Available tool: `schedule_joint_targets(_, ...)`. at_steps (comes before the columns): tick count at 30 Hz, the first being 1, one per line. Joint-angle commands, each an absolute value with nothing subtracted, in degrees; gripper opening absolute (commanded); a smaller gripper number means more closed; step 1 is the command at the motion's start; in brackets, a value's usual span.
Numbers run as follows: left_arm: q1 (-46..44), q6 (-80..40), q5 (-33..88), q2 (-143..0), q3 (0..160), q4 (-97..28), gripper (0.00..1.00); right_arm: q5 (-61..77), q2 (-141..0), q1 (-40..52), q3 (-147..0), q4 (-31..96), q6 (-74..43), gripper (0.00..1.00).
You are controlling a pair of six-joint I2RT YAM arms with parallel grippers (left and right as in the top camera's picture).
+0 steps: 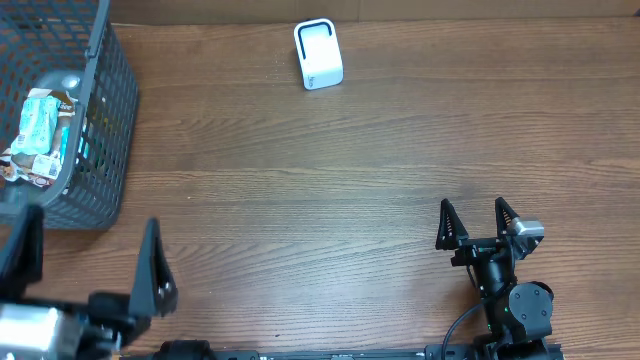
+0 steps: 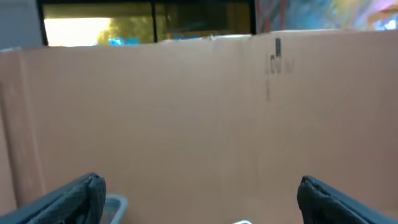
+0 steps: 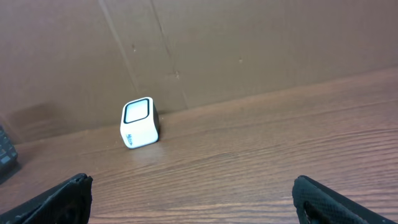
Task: Scan the item barcode
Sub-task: 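Move the left gripper up and into the grey basket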
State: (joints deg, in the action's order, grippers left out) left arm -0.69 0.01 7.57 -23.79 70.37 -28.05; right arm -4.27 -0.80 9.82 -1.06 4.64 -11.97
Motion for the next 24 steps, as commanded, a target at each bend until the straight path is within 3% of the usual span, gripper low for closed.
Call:
schedule_joint_targets(1, -0.4, 0.9, 10.6, -33.8, 81.6, -35.8, 1.0, -3.9, -0.2, 9.6, -0.4, 4.4, -11.7, 1.0)
schedule_joint_targets(12, -0.4, 5.4, 8.7, -59.9, 107.2, -61.5, 1.0, -3.9, -0.2, 9.6, -0.4, 4.4, -11.7, 1.0)
schedule_joint_targets(24, -0.4, 5.4, 4.3, -75.2, 108.2, -65.1, 1.0, -3.9, -0.2, 9.6, -0.4, 4.4, -11.7, 1.0)
